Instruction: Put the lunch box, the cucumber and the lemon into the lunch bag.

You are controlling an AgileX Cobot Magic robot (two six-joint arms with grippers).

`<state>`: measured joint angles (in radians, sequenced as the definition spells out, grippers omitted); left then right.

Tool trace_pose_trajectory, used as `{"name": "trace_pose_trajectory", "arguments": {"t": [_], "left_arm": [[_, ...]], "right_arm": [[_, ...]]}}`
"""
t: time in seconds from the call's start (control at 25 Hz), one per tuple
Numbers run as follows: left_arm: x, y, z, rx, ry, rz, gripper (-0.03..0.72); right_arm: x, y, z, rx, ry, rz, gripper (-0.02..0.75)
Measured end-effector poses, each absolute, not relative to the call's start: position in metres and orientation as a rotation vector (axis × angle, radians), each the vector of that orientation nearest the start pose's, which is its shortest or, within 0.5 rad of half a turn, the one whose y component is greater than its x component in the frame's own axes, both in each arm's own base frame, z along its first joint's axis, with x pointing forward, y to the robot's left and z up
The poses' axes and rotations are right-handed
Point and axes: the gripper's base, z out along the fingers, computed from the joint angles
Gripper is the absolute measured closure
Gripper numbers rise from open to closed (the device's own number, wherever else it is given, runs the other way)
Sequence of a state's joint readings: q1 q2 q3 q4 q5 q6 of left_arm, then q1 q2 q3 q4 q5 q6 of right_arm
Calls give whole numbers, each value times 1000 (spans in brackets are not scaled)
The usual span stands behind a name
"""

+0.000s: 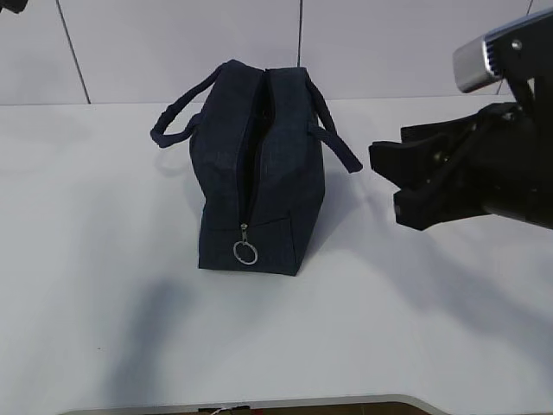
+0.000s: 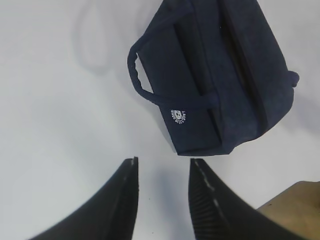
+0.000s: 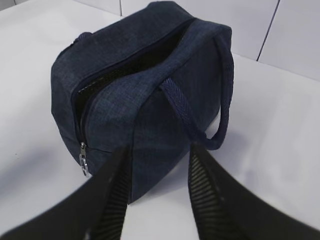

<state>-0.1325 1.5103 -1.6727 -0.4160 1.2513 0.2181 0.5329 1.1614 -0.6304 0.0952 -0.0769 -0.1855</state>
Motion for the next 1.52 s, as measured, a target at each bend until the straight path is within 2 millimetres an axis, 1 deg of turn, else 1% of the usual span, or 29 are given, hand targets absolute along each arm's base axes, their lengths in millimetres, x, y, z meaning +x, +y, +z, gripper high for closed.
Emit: {"name": "trace_pose_trajectory", "arguments": {"t": [0.16, 0.28, 0.4, 0.56, 0.72, 0.92, 1.12, 1.24, 1.32, 1.52], "left_arm": [[299, -75, 421, 419, 2479, -521, 445], [299, -75, 421, 419, 2479, -521, 445], [299, -75, 421, 419, 2479, -521, 445], [299, -75, 421, 417, 2479, -521, 446], [299, -75, 421, 417, 2479, -521, 446], [299, -75, 421, 417, 2479, -521, 446], [299, -75, 421, 417, 2479, -521, 446], [299, -75, 421, 417, 2479, -521, 446], [299, -75, 421, 417, 2479, -521, 446], [299, -75, 421, 417, 2479, -521, 446]], "right_arm": [[220, 128, 267, -575, 1864, 292, 419], [225, 130, 253, -559, 1867, 293, 419], [220, 128, 240, -527, 1785, 321, 419], [207, 128, 224, -518, 1641, 425, 419], [203, 132, 201, -541, 1683, 489, 419], [207, 142, 181, -606, 1667, 544, 419], [214, 149, 156, -607, 1652, 599, 420], [215, 154, 134, -649, 1707, 618, 420], [216, 158, 124, -692, 1729, 634, 420], [223, 165, 112, -729, 1741, 654, 419]]}}
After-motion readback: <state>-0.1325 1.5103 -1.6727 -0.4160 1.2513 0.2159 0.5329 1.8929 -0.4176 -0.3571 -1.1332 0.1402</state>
